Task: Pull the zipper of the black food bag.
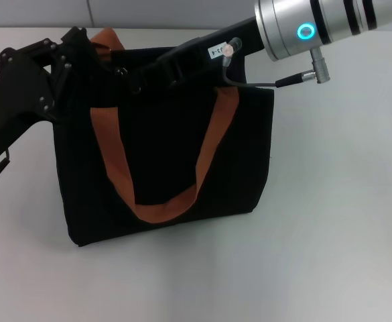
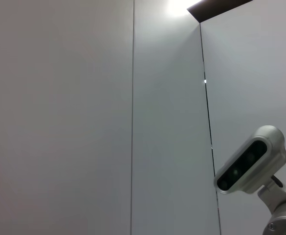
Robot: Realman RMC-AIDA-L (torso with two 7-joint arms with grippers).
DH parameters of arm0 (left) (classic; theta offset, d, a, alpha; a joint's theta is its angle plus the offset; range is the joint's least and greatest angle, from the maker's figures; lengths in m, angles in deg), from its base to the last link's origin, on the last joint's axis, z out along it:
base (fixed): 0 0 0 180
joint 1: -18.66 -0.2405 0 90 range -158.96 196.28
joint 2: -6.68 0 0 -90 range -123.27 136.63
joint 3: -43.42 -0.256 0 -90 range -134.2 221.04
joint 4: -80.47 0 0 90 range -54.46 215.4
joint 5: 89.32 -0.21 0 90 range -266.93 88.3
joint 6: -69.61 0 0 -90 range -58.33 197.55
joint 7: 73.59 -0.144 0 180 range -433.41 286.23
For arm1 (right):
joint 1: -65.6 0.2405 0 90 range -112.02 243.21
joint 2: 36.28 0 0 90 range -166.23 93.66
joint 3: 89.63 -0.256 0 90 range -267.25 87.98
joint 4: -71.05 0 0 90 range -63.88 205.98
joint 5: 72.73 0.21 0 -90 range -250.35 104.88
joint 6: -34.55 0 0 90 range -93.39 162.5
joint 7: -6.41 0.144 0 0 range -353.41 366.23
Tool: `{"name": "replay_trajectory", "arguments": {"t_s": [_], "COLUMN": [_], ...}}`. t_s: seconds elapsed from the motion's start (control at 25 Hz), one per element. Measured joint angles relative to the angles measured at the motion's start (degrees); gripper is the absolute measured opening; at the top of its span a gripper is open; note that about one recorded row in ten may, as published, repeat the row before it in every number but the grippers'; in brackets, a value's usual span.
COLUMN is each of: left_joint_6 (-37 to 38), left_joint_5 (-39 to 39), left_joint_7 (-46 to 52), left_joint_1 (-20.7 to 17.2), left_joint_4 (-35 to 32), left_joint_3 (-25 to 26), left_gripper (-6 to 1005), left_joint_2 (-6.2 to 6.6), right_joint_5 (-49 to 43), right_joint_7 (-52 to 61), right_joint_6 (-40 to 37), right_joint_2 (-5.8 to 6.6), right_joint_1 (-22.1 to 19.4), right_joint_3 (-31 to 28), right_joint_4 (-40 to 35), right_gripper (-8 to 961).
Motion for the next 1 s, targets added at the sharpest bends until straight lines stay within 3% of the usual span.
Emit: {"name": "replay_trajectory", "arguments": {"t_s": [1.0], "left_joint_6": [-2.4], "left_joint_5": [0.0], "left_joint_7": [-0.1], "left_joint_1": [-0.5], "left_joint_4": [0.6], "left_joint_3": [2.5], "left_gripper": [112], "left_joint_2": [0.00], "right_joint_5": [-13.6], "right_joint_7": [12.4], "right_joint_6": [0.3], "right_joint_2": [-0.18], "right_joint_1": [2.8], "right_joint_3": [0.3], "right_joint_4": [-7.7], "right_gripper": [0]}}
